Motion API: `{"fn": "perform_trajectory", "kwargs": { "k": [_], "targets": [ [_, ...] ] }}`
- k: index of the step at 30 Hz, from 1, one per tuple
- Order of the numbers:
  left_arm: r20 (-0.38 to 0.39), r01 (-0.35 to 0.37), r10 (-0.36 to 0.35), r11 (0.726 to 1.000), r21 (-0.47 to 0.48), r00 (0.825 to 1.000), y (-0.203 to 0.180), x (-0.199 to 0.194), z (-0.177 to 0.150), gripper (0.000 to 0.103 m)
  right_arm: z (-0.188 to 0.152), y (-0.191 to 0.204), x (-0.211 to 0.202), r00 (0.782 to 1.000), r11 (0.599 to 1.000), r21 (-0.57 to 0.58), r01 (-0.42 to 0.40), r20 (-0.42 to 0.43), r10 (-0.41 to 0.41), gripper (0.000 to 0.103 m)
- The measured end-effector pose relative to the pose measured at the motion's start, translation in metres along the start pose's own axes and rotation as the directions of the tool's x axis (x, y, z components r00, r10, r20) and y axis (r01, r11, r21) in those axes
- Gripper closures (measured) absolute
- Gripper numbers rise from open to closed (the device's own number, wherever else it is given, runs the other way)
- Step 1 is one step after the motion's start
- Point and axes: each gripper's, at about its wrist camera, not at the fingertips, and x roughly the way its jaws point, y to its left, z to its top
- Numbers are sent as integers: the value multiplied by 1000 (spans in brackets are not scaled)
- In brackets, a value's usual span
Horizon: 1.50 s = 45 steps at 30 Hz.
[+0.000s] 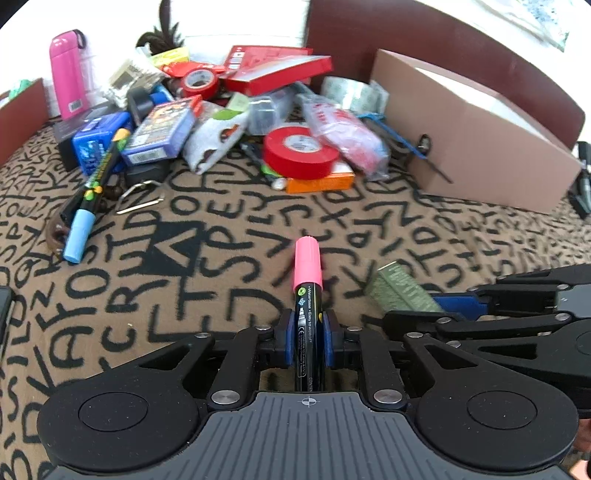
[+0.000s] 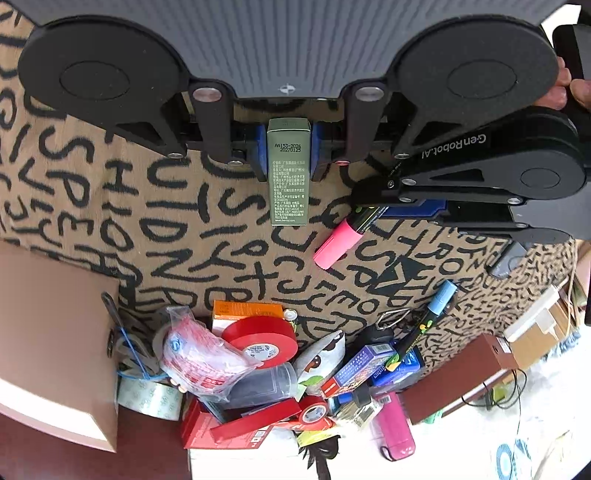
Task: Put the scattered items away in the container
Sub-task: 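Carry the marker and green box into the cardboard box and release both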
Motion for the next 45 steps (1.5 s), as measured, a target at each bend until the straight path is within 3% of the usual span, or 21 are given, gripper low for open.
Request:
{"fn": "perform_trajectory", "kwargs": {
  "k": [6,15,19,25,29,33,38,45],
  "targets": [
    [37,38,-41,997,60,998,-32,-13,16,91,-5,-15,-29,998,998,55,-28,58,25,78],
    [136,93,-116,982,165,984,-93,-26,75,91,12,-61,-86,979,991,128,-38,202,11,78],
    [193,105,-142,976,189,971,-118,-26,106,91,30,-82,-107,965,992,127,7,260,-40,78],
    [210,144,-187,968,203,960,-147,-6,171,91,71,-114,-128,936,988,118,99,326,-133,78],
    [203,123,-166,970,212,965,-163,18,212,91,108,-141,-127,930,981,129,148,320,-183,78],
    [133,147,-167,978,148,977,-164,62,245,90,140,-170,-108,937,970,166,176,275,-217,78],
    [97,91,-105,986,139,990,-165,112,263,90,166,-207,-71,958,959,234,163,194,-210,78],
    [52,47,-54,992,115,997,-156,161,277,90,185,-235,-22,968,950,241,198,105,-229,77]
  ]
}}
